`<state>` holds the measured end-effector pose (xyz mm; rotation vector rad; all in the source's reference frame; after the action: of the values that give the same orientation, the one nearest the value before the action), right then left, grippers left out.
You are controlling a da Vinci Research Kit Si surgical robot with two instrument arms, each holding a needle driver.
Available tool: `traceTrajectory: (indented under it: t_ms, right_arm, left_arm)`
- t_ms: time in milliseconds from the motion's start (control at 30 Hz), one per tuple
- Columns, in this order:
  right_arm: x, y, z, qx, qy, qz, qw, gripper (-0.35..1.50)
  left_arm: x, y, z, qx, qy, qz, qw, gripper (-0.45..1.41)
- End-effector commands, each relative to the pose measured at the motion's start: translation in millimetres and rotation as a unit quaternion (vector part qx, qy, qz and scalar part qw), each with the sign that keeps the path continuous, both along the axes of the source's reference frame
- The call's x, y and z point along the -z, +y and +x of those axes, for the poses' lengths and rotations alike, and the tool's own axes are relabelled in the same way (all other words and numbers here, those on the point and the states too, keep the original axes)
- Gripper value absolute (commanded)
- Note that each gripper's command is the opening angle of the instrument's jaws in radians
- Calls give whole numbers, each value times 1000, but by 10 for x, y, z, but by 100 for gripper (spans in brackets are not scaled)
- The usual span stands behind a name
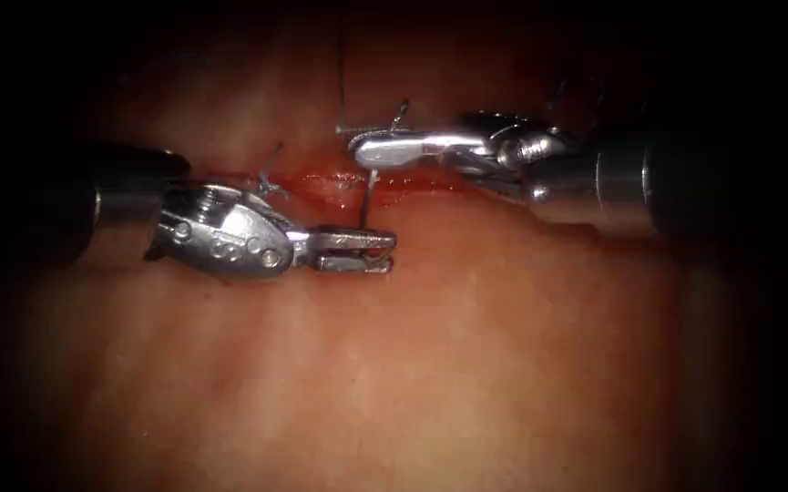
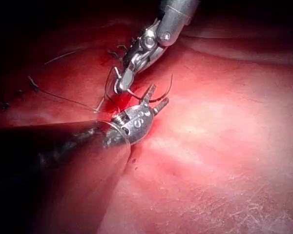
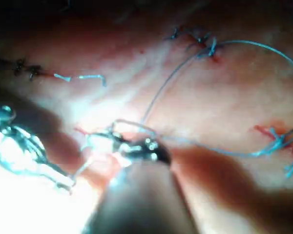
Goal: Wound Closure
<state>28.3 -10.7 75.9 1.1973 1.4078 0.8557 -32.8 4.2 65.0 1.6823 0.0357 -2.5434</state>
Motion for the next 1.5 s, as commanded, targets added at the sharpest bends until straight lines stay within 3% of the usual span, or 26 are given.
traceTrajectory:
  t_ms: [33, 100, 167, 300, 433, 500, 533, 600, 633, 667, 1033, 1167, 1233, 1500]
  right_arm:
    - [-5, 4, 7, -6, 0, -12, 1000, -35]
    - [-8, 8, 6, -13, -7, -29, 999, -35]
    - [-12, 13, 4, -21, -16, -53, 998, -35]
    - [-15, 19, 1, -33, -34, -95, 994, -35]
    - [-11, 25, -3, -44, -48, -137, 988, -35]
    - [-9, 28, -4, -45, -55, -160, 985, -35]
    - [-7, 30, -5, -46, -62, -186, 979, -35]
    - [-5, 31, -6, -46, -72, -213, 973, -35]
    - [-3, 32, -6, -49, -76, -229, 969, -35]
    - [-2, 33, -6, -52, -78, -252, 963, -35]
    - [7, 42, -6, -89, -126, -343, 927, -35]
    - [15, 41, -4, -83, -136, -376, 913, -35]
    - [16, 40, -1, -78, -139, -391, 907, -35]
    - [15, 39, 4, -68, -146, -448, 879, -35]
  left_arm:
    - [-3, 4, -6, 13, 4, 25, 1000, 63]
    - [0, 2, -6, 33, 21, 101, 994, 96]
    - [8, -4, -2, 16, 46, 160, 986, 113]
    - [13, -7, 13, -10, 71, 175, 982, 116]
    - [10, 2, 30, -8, 77, 208, 975, 96]
    - [6, 12, 38, 20, 100, 260, 960, 73]
    - [-2, 23, 43, 68, 134, 323, 934, 51]
    - [-9, 32, 45, 79, 150, 340, 925, 27]
    - [-20, 40, 46, 92, 161, 359, 915, 5]
    - [-30, 45, 47, 92, 168, 358, 914, -6]
    - [-84, 46, 37, 83, 209, 362, 904, -30]
    - [-103, 51, 36, 81, 217, 355, 906, -31]
    - [-111, 52, 39, 78, 226, 352, 905, -23]
    - [-146, 55, 47, 69, 256, 339, 903, -40]
